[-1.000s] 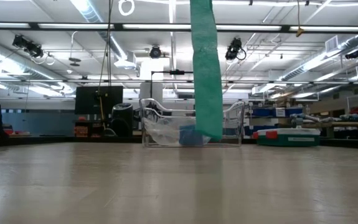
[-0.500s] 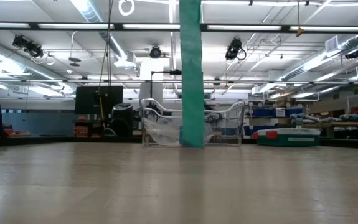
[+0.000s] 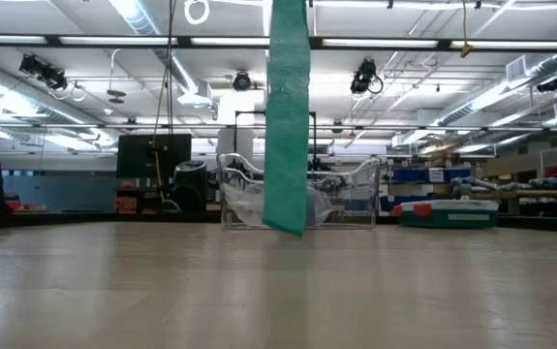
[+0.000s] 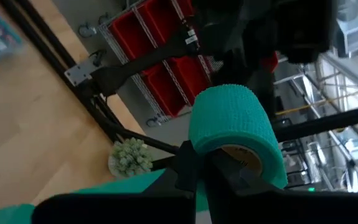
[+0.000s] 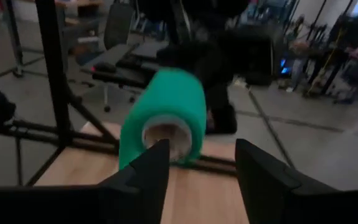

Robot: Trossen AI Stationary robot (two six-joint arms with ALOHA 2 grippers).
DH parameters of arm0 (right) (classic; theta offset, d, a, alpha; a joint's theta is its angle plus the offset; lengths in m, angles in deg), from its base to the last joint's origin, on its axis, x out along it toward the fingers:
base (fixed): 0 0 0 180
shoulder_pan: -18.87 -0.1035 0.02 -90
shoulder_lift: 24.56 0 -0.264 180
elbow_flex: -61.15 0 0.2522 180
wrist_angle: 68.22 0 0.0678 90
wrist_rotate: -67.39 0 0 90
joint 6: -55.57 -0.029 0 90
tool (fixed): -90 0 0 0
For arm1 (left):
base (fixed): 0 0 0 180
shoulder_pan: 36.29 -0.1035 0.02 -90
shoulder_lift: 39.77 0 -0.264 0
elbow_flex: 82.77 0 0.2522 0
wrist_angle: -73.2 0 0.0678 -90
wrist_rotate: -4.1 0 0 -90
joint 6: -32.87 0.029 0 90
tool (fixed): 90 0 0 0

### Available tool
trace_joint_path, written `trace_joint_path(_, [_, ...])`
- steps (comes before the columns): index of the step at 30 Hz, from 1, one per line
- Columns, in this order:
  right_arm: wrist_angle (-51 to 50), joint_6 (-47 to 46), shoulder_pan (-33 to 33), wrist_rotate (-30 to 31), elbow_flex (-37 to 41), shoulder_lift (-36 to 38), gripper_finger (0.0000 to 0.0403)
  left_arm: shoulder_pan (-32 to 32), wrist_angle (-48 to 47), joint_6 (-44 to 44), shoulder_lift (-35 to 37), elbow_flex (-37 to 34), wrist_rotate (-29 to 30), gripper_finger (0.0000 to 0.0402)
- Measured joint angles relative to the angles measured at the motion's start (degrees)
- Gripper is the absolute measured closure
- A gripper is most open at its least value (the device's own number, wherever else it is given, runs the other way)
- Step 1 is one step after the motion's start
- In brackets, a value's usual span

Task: Roll bandage
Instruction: Roll the sky blue bandage

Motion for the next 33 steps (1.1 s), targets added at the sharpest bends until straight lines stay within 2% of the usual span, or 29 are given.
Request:
trace_joint_path(7, [3.1, 1.4, -2.4, 3.5, 0.1, -2.1, 0.0188, 0.0, -0.1, -1.5, 0.0, 0.0, -0.4, 0.0383])
trace_joint_path(13, [4.6, 1.5, -2.8, 4.1, 0.1, -2.5, 0.0199, 0.1, 0.0, -1.1, 0.0, 0.0, -0.4, 0.0383])
trace_joint_path(18, [5.0, 1.3, -2.8, 4.0, 0.1, -2.5, 0.025, 0.1, 0.0, -0.3, 0.0, 0.0, 0.2, 0.0383])
trace_joint_path(26, [5.0, -1.1, -2.8, 1.1, 0.0, -2.6, 0.0389, 0.2, 0.9, 2.0, 0.0, 0.0, 2.2, 0.0354])
trace_joint_path(33, [5.0, -4.7, -2.8, -0.8, 0.0, -2.5, 0.0396, 0.2, 2.2, 6.6, 0.0, 0.0, 3.4, 0.0275])
